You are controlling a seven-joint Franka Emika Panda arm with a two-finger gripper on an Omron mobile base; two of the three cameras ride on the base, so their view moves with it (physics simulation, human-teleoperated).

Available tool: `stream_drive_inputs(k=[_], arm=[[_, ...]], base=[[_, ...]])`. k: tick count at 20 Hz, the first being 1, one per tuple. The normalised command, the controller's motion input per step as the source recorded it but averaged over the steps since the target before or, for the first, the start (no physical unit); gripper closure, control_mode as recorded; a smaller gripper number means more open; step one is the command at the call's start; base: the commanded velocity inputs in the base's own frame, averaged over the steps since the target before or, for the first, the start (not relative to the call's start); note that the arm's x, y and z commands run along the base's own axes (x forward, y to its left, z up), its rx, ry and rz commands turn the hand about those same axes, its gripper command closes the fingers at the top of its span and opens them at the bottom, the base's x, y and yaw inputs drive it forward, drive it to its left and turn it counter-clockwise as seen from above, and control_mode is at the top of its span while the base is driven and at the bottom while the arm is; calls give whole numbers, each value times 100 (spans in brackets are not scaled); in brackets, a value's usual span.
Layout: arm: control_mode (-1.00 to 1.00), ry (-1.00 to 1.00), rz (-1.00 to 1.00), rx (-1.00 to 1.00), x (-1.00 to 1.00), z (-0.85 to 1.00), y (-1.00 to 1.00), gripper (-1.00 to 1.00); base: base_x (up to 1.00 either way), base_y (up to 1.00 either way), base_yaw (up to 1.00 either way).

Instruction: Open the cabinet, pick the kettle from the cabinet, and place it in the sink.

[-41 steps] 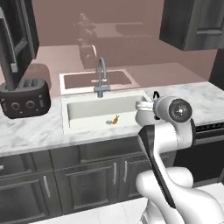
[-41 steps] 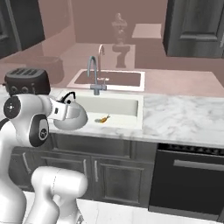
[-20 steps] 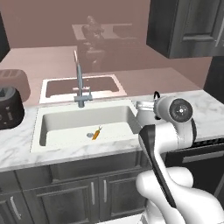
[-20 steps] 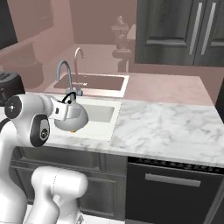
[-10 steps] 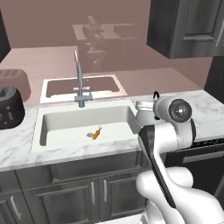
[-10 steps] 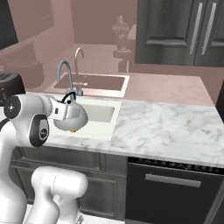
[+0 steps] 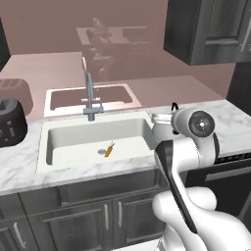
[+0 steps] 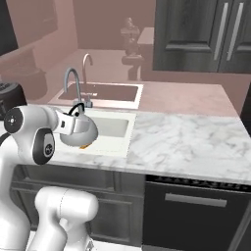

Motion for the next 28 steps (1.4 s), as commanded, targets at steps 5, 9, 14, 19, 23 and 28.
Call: stream_drive_inputs(k=[5,9,14,19,23,28], arm=[[100,0,0,0,0,0,0,100],[100,0,0,0,0,0,0,100],[100,0,0,0,0,0,0,100],[100,0,0,0,0,0,0,100],[100,0,0,0,0,0,0,100],[100,0,0,0,0,0,0,100]], base=[[0,31,-11],[0,31,-2],[6,12,8],[13,-4,17],[1,0,7],[0,0,0]])
